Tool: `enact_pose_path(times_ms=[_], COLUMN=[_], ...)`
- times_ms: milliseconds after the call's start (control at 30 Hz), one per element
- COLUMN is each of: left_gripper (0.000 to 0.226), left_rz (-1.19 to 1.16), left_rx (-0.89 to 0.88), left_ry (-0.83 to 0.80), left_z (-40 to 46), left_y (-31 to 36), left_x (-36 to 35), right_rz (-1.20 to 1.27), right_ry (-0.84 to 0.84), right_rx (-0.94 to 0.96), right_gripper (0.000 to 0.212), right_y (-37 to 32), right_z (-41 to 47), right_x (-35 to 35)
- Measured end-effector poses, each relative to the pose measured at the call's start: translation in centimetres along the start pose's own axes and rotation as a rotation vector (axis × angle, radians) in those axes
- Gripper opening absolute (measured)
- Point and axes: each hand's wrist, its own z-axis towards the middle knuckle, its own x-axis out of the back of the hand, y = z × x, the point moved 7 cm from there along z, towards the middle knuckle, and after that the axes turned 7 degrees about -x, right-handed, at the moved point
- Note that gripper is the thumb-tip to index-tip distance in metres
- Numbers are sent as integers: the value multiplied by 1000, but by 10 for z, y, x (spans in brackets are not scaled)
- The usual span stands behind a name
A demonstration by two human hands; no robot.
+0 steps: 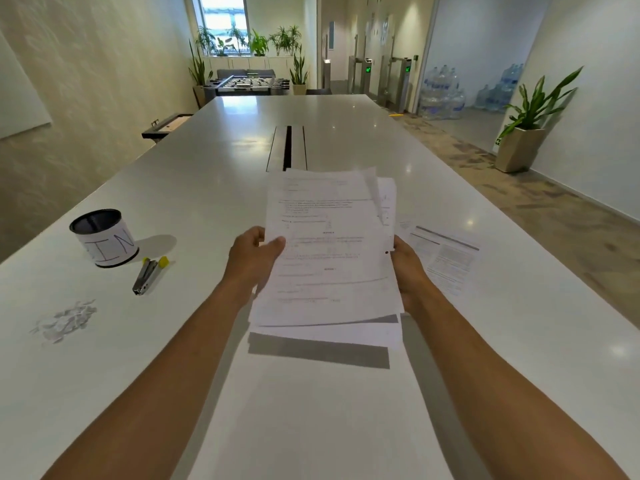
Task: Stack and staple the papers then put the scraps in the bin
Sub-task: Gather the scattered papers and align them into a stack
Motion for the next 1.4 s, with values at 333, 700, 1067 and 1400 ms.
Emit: enact_pose_path(times_ms=[333, 700, 1067, 1400], left_gripper=[63, 65, 60, 54], left_rz=[-362, -382, -285, -143], left_rx=[28, 60, 51, 12], left_ry=[-308, -225, -192, -179], left_z=[-6, 2, 8, 15], left_y=[-32, -71, -86, -91], left_x=[-27, -10, -13, -11], right_rz=[-241, -1252, -1214, -1110], right_ry=[34, 768, 740, 757], right_rx=[-14, -301, -370, -415], right_gripper=[30, 115, 128, 133], right_y=[9, 32, 24, 12], right_z=[3, 6, 14, 9], right_x=[5, 114, 123, 139])
